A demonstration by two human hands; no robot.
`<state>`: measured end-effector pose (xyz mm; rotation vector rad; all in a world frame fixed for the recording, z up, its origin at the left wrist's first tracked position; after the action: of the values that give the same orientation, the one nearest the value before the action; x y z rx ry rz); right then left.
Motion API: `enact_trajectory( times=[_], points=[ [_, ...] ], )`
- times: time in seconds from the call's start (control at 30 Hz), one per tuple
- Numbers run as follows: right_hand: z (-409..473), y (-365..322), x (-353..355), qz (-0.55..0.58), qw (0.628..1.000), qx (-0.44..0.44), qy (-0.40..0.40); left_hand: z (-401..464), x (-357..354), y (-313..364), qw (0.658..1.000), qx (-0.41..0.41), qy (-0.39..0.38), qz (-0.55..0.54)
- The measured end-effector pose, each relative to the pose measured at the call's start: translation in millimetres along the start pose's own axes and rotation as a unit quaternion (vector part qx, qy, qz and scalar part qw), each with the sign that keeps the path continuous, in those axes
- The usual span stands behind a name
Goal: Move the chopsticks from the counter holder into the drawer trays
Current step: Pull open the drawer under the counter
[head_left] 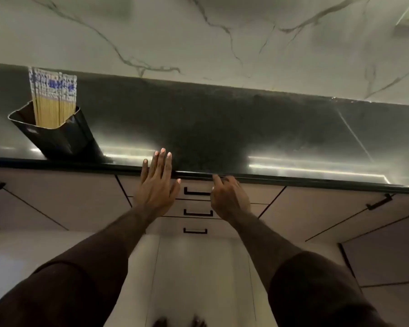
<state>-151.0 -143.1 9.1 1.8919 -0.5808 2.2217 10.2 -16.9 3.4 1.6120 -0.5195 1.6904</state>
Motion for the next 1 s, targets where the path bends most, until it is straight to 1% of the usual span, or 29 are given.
enact_trajectory(
  times=[0.1,0.17,0.23,0.37,0.5,0.57,0.7,0.87,1.0],
  points=[
    [6,4,-28,0.002,0.999,-0.018,-0.033,-5,-23,-13,1.000,0.019,-0.007,0.004],
    [10,7,-50,0.013,0.996,-0.036,-0.080,-16,-46,-25,1.000,0.019,-0.016,0.005],
    [18,12,-70,0.017,0.994,-0.046,-0.100,-27,-67,-37,0.999,0.019,-0.028,0.005],
    [45,22,-112,0.019,0.987,-0.074,-0.144,-35,-108,-61,0.997,0.057,-0.054,0.000],
    [56,25,-160,0.081,0.968,-0.138,-0.194,-32,-137,-79,0.994,0.090,-0.057,-0.021],
    [56,25,-175,0.076,0.965,-0.158,-0.194,-32,-145,-87,0.992,0.109,-0.056,-0.030],
    [67,27,-178,0.055,0.971,-0.171,-0.156,-37,-152,-103,0.990,0.126,-0.049,-0.045],
    [47,20,-184,0.050,0.980,-0.150,-0.120,-47,-146,-121,0.989,0.134,-0.044,-0.049],
    [16,5,-182,0.020,0.985,-0.134,-0.103,-64,-133,-130,0.992,0.113,-0.029,-0.054]
  ],
)
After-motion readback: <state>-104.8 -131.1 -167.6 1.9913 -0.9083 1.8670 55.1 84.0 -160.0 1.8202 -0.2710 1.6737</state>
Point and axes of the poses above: each hand's wrist, its own z-axis towards the middle knuckle, its own x-axis out of the back of the hand, y = z × x, the point moved 2 cm from there along z, towards the middle knuckle, and after that the axes turned 12 degrees about x, right-handed, at the moved point
